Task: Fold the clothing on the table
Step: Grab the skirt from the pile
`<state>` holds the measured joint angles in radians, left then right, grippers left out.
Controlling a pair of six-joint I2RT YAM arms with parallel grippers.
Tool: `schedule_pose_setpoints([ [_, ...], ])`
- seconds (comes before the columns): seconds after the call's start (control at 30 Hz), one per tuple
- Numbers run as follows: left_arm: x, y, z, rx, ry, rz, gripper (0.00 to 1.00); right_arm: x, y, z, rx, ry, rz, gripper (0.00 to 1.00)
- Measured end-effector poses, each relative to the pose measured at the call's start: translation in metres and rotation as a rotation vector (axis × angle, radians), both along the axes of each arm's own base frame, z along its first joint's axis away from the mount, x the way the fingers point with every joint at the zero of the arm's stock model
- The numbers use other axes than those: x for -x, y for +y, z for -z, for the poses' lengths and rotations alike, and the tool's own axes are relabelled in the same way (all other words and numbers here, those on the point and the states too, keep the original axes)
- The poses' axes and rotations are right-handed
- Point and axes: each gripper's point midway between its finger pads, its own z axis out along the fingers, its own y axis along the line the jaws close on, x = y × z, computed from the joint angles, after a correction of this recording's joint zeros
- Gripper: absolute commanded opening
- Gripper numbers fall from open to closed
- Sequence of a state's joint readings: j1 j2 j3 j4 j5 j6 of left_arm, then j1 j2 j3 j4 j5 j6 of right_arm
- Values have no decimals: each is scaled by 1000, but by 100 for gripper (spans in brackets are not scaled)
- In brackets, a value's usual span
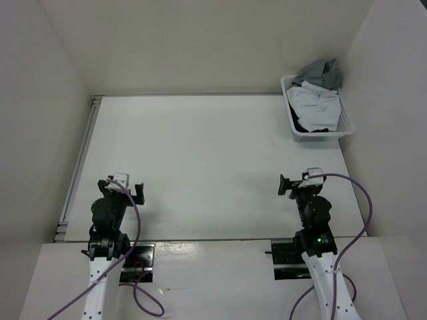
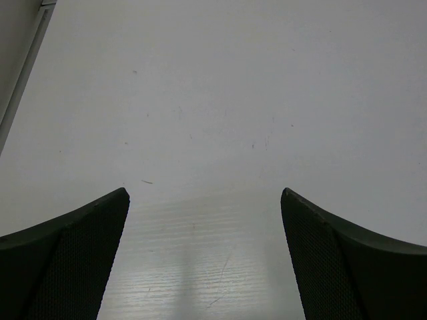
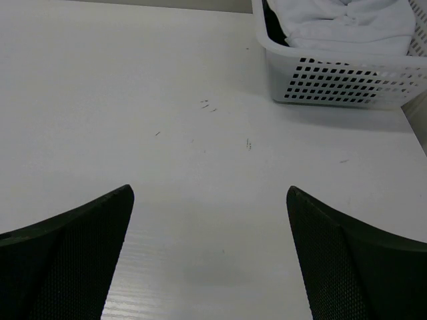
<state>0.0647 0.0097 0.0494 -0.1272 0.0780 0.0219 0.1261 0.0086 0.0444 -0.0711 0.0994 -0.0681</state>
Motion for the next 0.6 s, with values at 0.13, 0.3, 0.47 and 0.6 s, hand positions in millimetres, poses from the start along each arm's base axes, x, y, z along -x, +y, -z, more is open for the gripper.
schedule_pose_setpoints([
  [0.13,0,0,0,0,0,0,100,0,0,0,0,0,0,99],
  [0.3,0,0,0,0,0,0,100,0,2,0,13,-1,-17,99],
  [0.47,0,0,0,0,0,0,100,-1,0,-16,24,-46,-5,99],
  [0.6,0,0,0,0,0,0,100,8,-7,-92,6,-212,26,99],
])
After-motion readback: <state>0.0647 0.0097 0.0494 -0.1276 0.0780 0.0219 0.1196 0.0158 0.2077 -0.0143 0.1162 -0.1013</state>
